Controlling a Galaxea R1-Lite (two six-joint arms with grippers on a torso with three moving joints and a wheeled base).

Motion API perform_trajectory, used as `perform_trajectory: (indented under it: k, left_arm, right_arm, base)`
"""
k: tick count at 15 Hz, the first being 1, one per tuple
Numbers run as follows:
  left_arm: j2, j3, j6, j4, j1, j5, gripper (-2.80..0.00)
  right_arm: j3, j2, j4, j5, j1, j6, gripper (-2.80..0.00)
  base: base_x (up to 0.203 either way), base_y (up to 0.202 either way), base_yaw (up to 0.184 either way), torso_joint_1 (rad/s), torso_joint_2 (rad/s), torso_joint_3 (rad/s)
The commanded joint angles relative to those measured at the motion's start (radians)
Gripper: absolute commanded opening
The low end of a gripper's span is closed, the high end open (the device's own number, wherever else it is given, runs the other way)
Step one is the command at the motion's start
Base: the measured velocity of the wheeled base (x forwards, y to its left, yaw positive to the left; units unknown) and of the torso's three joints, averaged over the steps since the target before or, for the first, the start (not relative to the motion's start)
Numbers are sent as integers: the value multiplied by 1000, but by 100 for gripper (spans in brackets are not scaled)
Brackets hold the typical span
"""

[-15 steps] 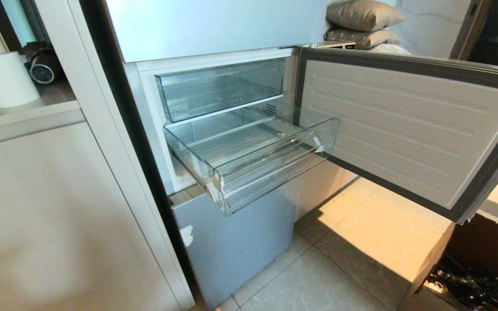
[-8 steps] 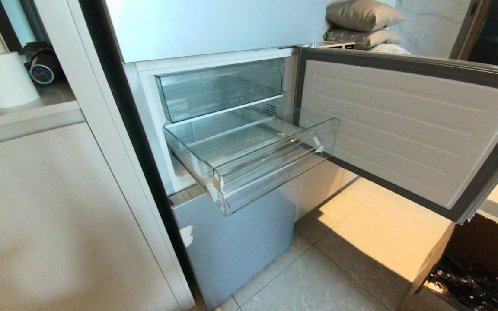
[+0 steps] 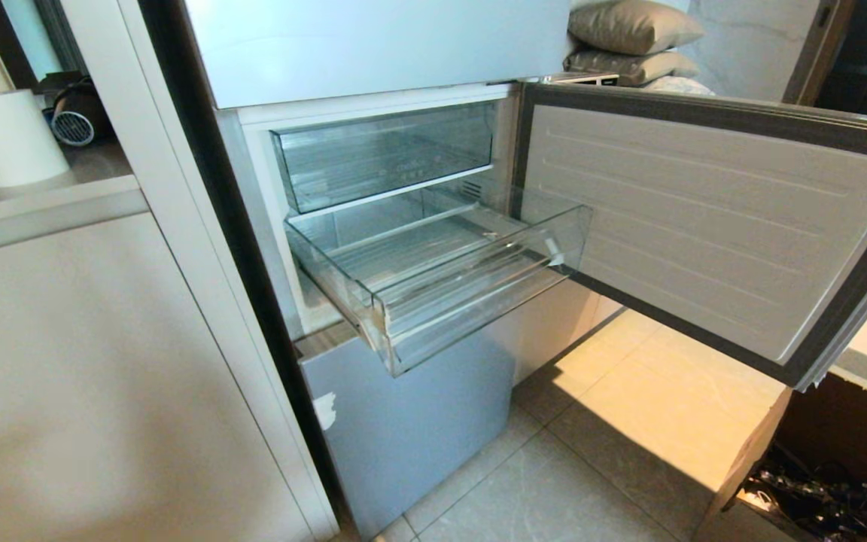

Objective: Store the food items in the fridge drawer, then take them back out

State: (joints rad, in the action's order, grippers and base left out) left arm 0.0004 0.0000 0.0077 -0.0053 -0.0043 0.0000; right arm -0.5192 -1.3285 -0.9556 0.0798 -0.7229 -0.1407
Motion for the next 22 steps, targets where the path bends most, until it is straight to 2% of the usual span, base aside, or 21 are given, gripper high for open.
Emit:
perform_trajectory:
  k: [1, 3, 5, 7, 9, 13, 18, 22]
  left_arm:
    - [-3, 2, 0, -1, 0, 0, -280]
    - [-3, 2, 0, -1, 0, 0, -280]
    - [-3, 2, 0, -1, 0, -1, -280]
    - [-3, 2, 0, -1, 0, 0, -280]
    - [-2, 2, 0, -1, 0, 0, -280]
    - [-2, 2, 0, -1, 0, 0, -280]
    - [-3, 2, 0, -1, 0, 0, -280]
    - [-2, 1, 0, -1, 0, 0, -280]
  right_arm:
    - [133, 374, 138, -12, 330, 9, -280]
    - [216, 600, 355, -26, 529, 17, -280]
    - [303, 787, 554, -34, 657, 22, -280]
    - [386, 895, 667, -44, 784, 25, -280]
    - [381, 876, 691, -59, 831, 25, -280]
    - [211, 579, 641, -72, 916, 7, -280]
    - [-187, 124, 584, -55, 955, -23, -280]
    - [-480, -251, 560, -35, 1031, -26, -280]
  base:
    - [0, 0, 0, 0, 0, 0]
    - [0, 0, 0, 0, 0, 0]
    - [0, 0, 0, 0, 0, 0]
    - [0, 0, 0, 0, 0, 0]
    - [0, 0, 0, 0, 0, 0]
    - [0, 0, 0, 0, 0, 0]
    - [0, 0, 0, 0, 0, 0]
    - [0, 0, 0, 0, 0, 0]
